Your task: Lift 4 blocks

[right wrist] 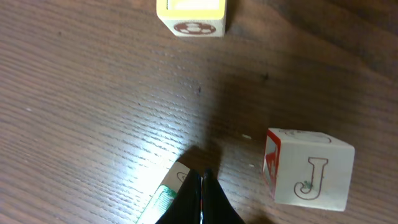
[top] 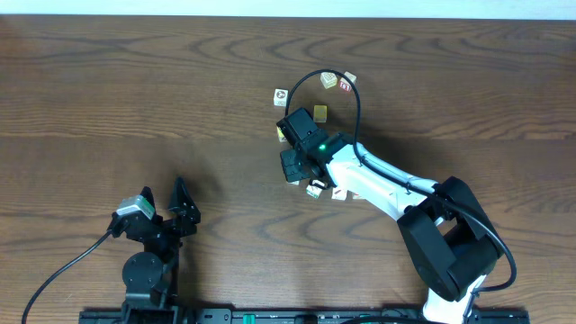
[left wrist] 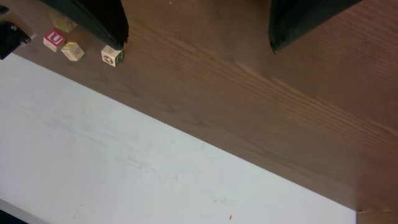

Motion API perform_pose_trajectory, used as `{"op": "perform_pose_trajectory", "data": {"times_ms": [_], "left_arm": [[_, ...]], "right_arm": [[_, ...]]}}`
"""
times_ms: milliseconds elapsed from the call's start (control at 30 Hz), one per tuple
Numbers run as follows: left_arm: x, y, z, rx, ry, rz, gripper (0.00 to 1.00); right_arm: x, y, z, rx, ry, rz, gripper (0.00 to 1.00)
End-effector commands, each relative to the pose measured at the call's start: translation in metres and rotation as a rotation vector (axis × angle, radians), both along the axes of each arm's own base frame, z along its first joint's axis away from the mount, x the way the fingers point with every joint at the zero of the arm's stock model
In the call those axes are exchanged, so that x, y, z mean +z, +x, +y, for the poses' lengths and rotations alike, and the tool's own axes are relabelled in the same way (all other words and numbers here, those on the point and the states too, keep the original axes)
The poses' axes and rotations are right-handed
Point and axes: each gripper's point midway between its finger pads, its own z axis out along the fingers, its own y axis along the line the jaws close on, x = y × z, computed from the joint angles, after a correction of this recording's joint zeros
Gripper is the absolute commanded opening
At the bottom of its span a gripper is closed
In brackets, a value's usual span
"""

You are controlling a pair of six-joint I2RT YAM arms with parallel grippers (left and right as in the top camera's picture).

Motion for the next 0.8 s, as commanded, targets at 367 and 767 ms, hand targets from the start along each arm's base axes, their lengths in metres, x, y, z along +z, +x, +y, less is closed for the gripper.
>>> {"op": "perform_pose_trajectory", "data": {"times_ms": [367,767], "left_arm": [[-0.017,-0.001,0.003,0.013,0.014,0.053,0.73],[-0.017,-0.001,0.003,0.013,0.014,0.053,0.73]], "right_arm": [[-0.008,-0.013,0.0,0.009,-0.06,0.019,0.01],[0.002,0.014,0.0,-0.008,-0.068,-0.106,0.01]]}}
